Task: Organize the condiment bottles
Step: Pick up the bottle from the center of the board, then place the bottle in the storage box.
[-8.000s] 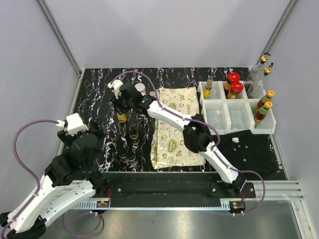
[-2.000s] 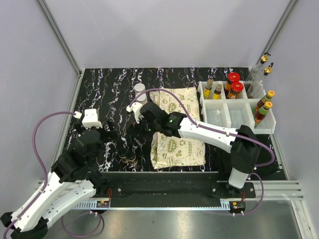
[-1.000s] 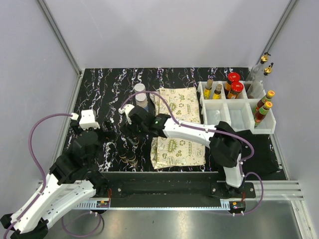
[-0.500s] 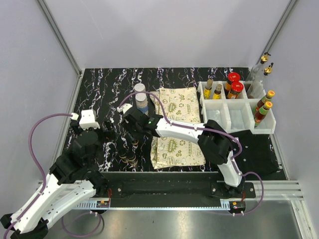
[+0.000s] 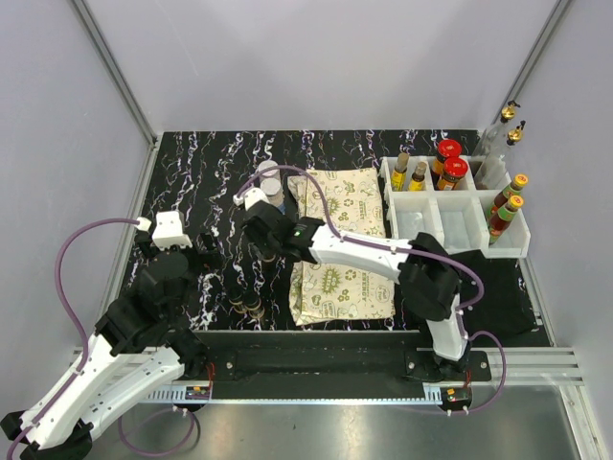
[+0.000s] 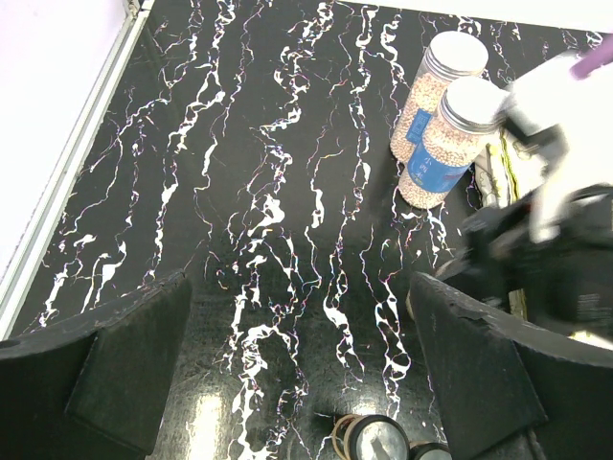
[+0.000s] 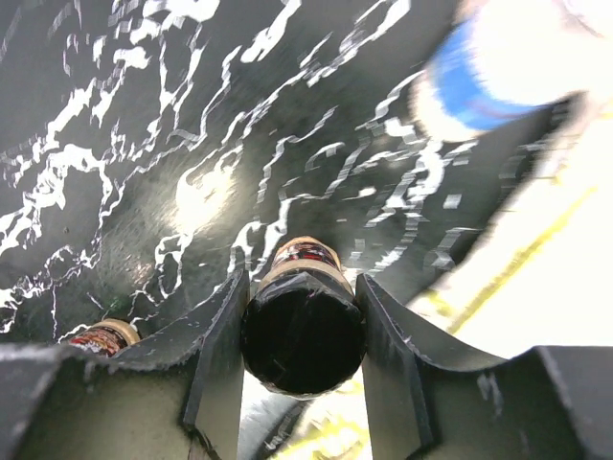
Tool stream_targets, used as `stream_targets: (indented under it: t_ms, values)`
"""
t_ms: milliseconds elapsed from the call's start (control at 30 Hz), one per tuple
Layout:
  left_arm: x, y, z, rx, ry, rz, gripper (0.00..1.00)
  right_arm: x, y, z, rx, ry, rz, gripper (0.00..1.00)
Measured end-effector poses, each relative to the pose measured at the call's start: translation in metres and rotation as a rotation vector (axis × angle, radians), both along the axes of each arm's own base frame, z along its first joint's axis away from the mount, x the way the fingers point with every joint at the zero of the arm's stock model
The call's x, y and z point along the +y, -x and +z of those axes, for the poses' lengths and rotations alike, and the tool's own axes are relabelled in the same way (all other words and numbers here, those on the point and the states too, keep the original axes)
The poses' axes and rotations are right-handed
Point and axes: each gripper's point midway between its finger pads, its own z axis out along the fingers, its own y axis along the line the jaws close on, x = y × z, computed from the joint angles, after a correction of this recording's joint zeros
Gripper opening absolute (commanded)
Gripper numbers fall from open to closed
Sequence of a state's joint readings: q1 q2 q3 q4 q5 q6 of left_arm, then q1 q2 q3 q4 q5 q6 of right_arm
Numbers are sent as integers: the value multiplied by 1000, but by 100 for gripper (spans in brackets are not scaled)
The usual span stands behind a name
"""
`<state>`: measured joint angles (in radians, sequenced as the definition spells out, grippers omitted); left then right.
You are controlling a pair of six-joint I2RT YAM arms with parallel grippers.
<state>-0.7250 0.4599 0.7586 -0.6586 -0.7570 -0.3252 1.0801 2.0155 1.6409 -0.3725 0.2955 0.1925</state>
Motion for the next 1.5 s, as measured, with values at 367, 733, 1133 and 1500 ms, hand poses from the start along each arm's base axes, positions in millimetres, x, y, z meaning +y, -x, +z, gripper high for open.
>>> stream_targets:
  t_ms: [367,733,1133,1500]
  values:
    - [0,0,0,0,0,0,99,-81,-25,110,-209,-89,-192,0]
    - [0,0,0,1,-1,0,99,-260,-72,106,-220,-46,-602,0]
    - [-2,-3,-4,18,-16,0,99,-361,-73,92,-195,-46,-868,0]
    - [-2,-3,-4,18,-16,-1,99,-399,-84,36,-79,-12,-1057,0]
